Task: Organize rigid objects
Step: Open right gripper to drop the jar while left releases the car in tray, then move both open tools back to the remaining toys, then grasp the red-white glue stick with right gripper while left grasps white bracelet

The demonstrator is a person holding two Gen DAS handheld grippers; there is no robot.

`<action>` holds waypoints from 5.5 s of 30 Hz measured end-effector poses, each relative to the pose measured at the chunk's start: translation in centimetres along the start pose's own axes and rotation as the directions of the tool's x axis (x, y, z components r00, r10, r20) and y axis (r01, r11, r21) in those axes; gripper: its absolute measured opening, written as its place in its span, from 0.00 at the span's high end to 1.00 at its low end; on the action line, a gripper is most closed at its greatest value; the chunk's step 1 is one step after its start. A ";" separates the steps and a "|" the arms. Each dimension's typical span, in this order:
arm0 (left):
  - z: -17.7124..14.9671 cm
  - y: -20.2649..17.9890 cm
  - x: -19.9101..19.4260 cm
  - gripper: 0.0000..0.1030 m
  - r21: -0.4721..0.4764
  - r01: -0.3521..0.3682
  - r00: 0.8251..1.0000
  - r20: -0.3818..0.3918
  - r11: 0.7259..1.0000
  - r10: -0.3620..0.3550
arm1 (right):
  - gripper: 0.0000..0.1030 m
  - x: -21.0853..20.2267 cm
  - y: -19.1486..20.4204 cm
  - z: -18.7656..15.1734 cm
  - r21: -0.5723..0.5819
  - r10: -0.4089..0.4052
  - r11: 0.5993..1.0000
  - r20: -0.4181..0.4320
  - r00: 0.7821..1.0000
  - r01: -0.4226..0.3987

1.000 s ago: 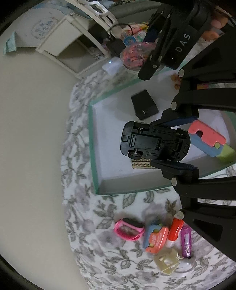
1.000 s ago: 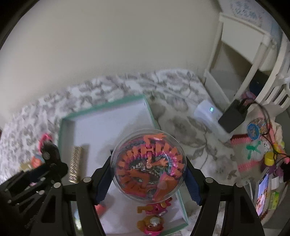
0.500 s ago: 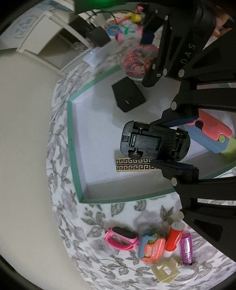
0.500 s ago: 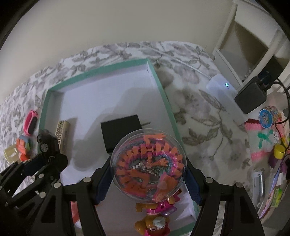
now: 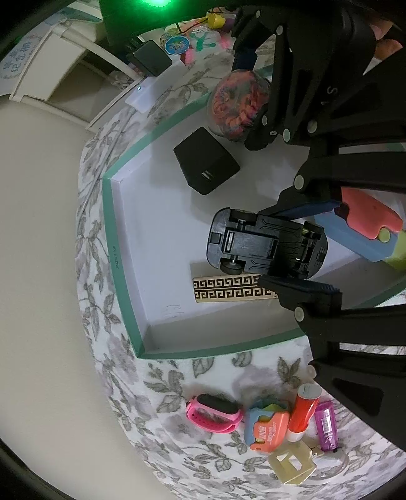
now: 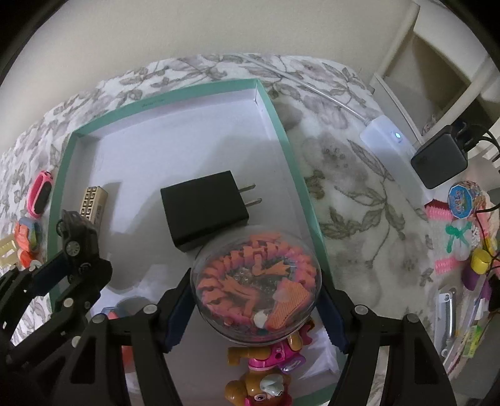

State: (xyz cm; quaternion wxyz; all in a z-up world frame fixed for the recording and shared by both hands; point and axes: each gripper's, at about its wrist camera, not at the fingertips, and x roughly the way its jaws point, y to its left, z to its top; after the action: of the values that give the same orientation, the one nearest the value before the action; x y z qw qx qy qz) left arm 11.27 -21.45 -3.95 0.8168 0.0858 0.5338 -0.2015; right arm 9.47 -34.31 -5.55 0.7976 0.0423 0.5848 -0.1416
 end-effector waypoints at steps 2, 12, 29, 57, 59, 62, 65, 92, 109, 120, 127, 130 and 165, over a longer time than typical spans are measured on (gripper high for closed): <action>0.1 0.1 0.0 0.65 -0.002 0.002 1.000 -0.003 1.000 -0.003 | 0.27 0.0 0.0 0.0 0.003 -0.001 1.000 -0.005 1.000 0.001; 0.4 0.7 -0.3 0.58 -0.042 0.021 1.000 -0.021 0.999 -0.022 | 0.26 -0.5 -0.2 0.6 0.012 0.010 1.000 0.018 1.000 -0.011; 2.5 3.9 -5.7 0.47 -0.158 0.031 0.999 0.048 0.987 -0.024 | 0.26 -7.0 -0.6 1.7 0.024 0.027 0.999 0.181 0.983 -0.031; 2.2 8.9 -5.7 0.12 -0.340 -0.006 0.998 0.053 0.940 0.025 | 0.00 -6.5 -0.2 1.8 0.071 0.055 0.995 0.210 0.976 -0.071; 2.2 8.9 -5.8 0.12 -0.336 -0.024 0.997 0.064 0.942 0.049 | 0.00 -6.4 -0.1 1.8 0.066 0.054 0.995 0.208 0.977 -0.069; 2.2 9.0 -5.9 0.12 -0.329 -0.059 0.994 0.069 0.943 0.086 | 0.00 -6.4 0.1 1.8 0.058 0.051 0.996 0.208 0.977 -0.065; 2.1 9.5 -6.0 0.12 -0.341 -0.057 0.994 0.070 0.938 0.086 | 0.00 -6.3 0.5 1.8 0.052 0.048 0.997 0.204 0.978 -0.060; -3.9 25.5 -11.1 0.12 -0.585 -0.186 0.979 -0.037 0.789 0.202 | 0.00 -8.0 16.4 0.0 -0.254 0.298 0.938 0.253 0.920 -0.234; -6.7 29.4 -8.3 0.12 -0.648 -0.168 0.986 -0.120 0.743 0.118 | 0.18 -3.9 24.7 -1.8 -0.412 0.313 0.883 0.162 0.936 -0.224; -6.8 27.9 -6.9 0.12 -0.620 -0.149 0.986 -0.149 0.770 0.071 | 0.26 -1.8 24.3 -1.8 -0.394 0.305 0.889 0.137 0.942 -0.231; -6.9 27.5 -6.9 0.12 -0.590 -0.163 0.984 -0.161 0.791 0.083 | 0.38 -1.2 24.5 -1.7 -0.378 0.376 0.872 0.109 0.920 -0.311; -6.8 27.0 -6.8 0.12 -0.574 -0.150 0.985 -0.154 0.805 0.073 | 0.42 -1.5 24.8 -1.8 -0.393 0.369 0.869 0.109 0.923 -0.301; -5.3 23.2 -4.4 0.20 -0.380 -0.267 0.953 -0.241 0.886 0.184 | 0.58 -1.4 24.8 -2.0 -0.420 0.337 0.858 0.028 0.941 -0.295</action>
State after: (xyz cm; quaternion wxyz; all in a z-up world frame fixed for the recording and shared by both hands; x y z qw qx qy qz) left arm 15.04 2.45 -3.96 0.7772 -0.0053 0.6289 0.0207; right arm 14.02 -9.86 -7.26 0.8294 -0.0377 0.5454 0.1153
